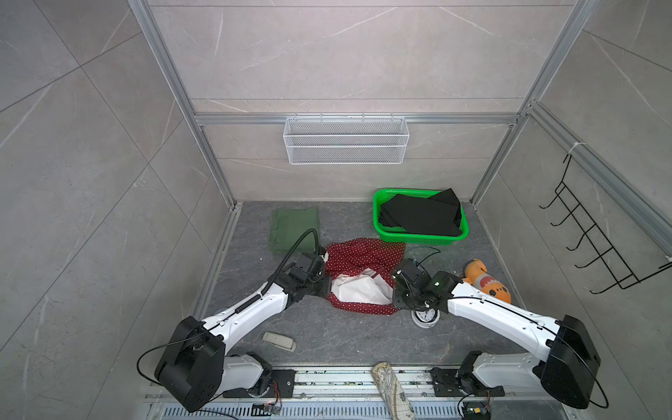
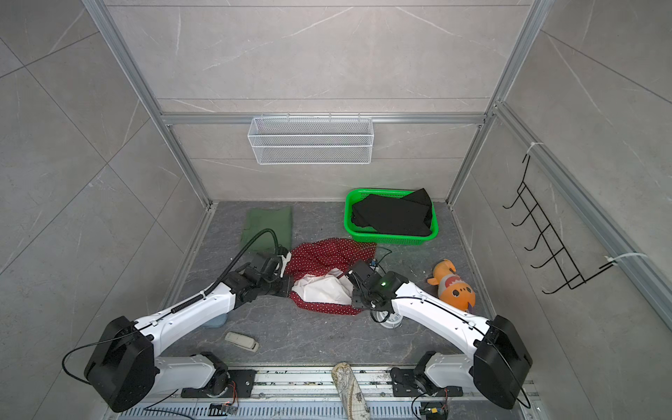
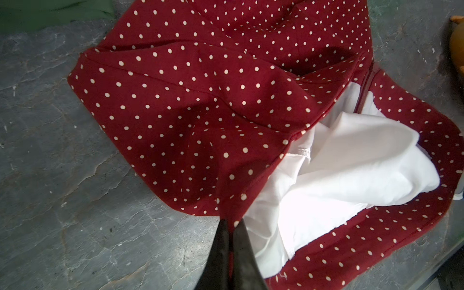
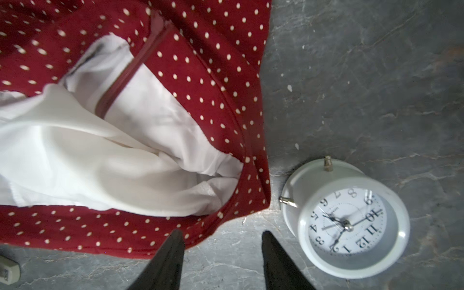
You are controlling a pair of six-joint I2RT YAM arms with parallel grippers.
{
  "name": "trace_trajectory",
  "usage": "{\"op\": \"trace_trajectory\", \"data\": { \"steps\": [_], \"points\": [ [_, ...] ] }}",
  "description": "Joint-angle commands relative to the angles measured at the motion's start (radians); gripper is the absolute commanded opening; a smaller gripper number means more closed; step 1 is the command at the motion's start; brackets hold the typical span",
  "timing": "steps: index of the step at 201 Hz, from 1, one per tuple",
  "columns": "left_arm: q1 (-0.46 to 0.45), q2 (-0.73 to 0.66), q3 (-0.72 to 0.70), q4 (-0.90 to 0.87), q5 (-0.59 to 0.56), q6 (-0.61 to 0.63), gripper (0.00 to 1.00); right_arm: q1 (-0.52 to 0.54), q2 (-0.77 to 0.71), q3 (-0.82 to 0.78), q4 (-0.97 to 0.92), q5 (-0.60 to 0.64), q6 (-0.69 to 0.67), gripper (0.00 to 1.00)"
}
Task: Fold and stack skirts
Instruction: Flatten out the skirt at the center of the table.
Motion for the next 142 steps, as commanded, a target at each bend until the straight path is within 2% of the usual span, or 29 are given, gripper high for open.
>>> {"op": "trace_trajectory", "data": {
  "steps": [1,70,126,142],
  "points": [
    [-0.007,0.001,-0.012,0.035,0.011,0.012,0.00,0.007,0.016,0.032,0.006,0.042,0.023,0.53],
    [-0.014,0.007,-0.017,0.043,0.010,0.008,0.00,0.019,0.092,-0.017,0.035,0.002,0.062,0.51],
    [-0.015,0.009,-0.017,0.043,0.004,0.009,0.00,0.031,0.086,-0.045,0.021,0.021,0.082,0.43],
    [-0.015,0.007,-0.015,0.041,0.000,0.008,0.00,0.032,0.081,-0.051,0.020,0.022,0.084,0.37]
  ]
}}
